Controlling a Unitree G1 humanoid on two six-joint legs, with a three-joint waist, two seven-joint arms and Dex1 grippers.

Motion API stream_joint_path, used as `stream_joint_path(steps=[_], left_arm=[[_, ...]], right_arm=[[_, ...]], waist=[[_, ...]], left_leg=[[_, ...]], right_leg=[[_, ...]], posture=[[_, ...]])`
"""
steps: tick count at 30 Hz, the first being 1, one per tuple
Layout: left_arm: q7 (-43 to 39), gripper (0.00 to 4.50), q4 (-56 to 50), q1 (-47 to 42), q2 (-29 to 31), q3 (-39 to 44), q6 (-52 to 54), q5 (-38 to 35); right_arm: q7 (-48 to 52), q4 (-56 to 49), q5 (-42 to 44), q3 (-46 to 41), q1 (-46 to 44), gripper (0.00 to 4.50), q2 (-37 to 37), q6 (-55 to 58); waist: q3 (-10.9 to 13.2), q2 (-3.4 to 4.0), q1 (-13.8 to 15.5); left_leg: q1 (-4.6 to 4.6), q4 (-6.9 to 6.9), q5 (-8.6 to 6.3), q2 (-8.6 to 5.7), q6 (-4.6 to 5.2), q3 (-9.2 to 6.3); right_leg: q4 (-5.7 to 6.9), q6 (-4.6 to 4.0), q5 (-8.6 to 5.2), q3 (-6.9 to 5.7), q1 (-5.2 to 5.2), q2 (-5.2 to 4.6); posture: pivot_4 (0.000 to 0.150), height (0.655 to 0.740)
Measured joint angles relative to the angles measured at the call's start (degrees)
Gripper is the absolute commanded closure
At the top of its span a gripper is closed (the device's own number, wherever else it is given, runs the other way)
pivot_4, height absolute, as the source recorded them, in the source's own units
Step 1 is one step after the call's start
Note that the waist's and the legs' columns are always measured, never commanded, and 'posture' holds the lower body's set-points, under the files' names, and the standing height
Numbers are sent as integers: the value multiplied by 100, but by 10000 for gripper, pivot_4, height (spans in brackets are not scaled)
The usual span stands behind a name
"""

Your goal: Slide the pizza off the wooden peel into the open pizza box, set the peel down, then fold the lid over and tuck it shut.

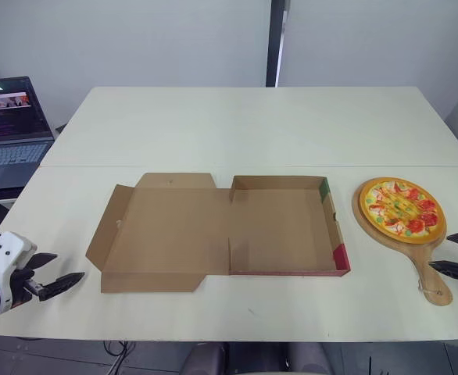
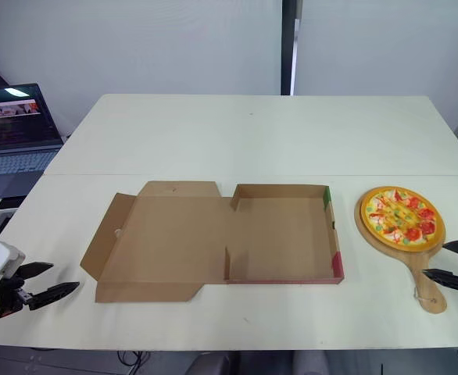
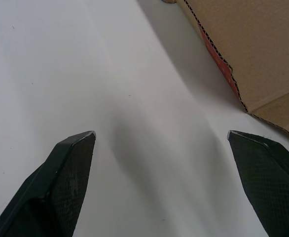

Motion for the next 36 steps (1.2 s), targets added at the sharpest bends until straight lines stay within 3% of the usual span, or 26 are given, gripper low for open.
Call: stream_joint_path(steps=[14, 36], left_arm=[[-213, 484, 35, -329, -32, 265, 406, -659], [-628, 484, -35, -332, 9, 594, 823, -952]], right_arm=[[-94, 2, -7, 0, 13, 0, 1, 39], [-380, 248, -12, -23, 25, 0, 61, -23]], waist=[[0, -1, -1], [2, -3, -3]], left_leg=[[0, 0, 0, 0, 0, 0], [0, 1, 0, 1, -1, 2]], right_leg=[[0, -1, 0, 0, 0, 0], [0, -1, 1, 1, -1, 0]], posture=[[1500, 7400], [1500, 7400]])
